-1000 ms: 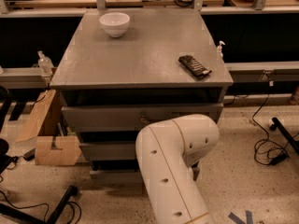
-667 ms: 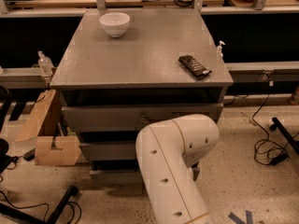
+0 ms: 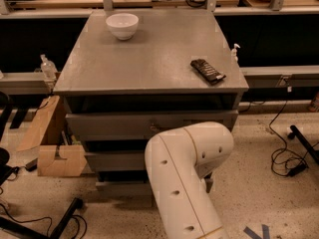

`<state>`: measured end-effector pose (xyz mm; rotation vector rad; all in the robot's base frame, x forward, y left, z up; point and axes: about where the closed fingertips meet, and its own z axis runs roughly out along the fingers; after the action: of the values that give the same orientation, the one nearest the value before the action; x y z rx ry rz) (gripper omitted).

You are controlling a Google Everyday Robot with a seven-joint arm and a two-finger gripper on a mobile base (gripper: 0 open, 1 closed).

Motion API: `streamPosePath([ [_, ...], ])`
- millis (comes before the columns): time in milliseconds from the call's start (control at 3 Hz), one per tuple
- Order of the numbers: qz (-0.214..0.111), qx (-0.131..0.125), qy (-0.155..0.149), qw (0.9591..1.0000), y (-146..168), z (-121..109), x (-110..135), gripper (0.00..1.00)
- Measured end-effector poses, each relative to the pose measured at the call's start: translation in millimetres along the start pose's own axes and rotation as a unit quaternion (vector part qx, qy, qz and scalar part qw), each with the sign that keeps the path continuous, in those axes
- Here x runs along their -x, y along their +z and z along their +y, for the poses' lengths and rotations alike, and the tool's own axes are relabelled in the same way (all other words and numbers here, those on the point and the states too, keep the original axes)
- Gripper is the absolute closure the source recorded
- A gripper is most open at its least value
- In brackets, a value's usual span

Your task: Open bottom drawer

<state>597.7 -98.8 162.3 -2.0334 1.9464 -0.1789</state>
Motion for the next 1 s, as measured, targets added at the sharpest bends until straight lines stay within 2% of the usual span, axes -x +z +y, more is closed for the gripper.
streamPosePath([
  [333,0.0,0.0,0.0,1.0,0.0,0.0,0.0,0.35],
  [667,0.0,0.0,0.0,1.0,0.3,0.5,0.1,0.04],
  [1000,0.0,0.001,0.0,1.0,0.5,0.8,0.2,0.0],
])
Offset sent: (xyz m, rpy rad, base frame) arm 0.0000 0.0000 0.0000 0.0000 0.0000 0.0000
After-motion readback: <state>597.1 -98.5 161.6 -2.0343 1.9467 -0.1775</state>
